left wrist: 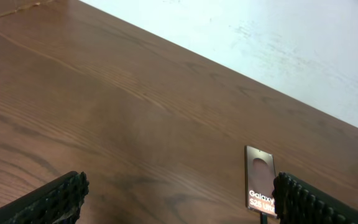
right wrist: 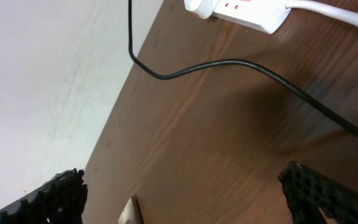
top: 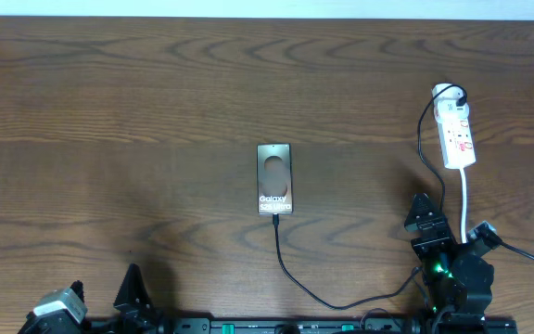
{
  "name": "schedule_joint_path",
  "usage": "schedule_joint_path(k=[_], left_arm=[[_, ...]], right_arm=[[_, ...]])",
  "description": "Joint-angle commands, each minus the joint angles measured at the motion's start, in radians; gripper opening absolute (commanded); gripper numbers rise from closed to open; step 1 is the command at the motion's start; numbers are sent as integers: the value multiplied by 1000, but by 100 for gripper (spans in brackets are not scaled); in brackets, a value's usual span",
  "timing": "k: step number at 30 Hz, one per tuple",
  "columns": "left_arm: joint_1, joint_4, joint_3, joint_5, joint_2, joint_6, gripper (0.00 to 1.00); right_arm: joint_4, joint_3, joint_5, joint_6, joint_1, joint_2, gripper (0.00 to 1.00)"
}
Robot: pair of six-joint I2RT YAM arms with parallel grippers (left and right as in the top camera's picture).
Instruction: Plug charger to phone and switch on socket
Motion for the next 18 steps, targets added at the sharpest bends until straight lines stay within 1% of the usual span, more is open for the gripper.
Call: schedule_joint_path(k=[1, 16, 17, 18], left_arm=[[3, 3, 8, -9, 2, 5, 97], [3, 3, 8, -9, 2, 5, 97], [3, 3, 8, -9, 2, 5, 97], [3, 3, 8, -9, 2, 5, 97]], right_arm=[[-15, 2, 5, 14, 6, -10, 99], [-15, 2, 5, 14, 2, -11, 99], [-10, 2, 22, 14, 0, -11, 99], [20, -2, 91, 31, -2, -11, 99]])
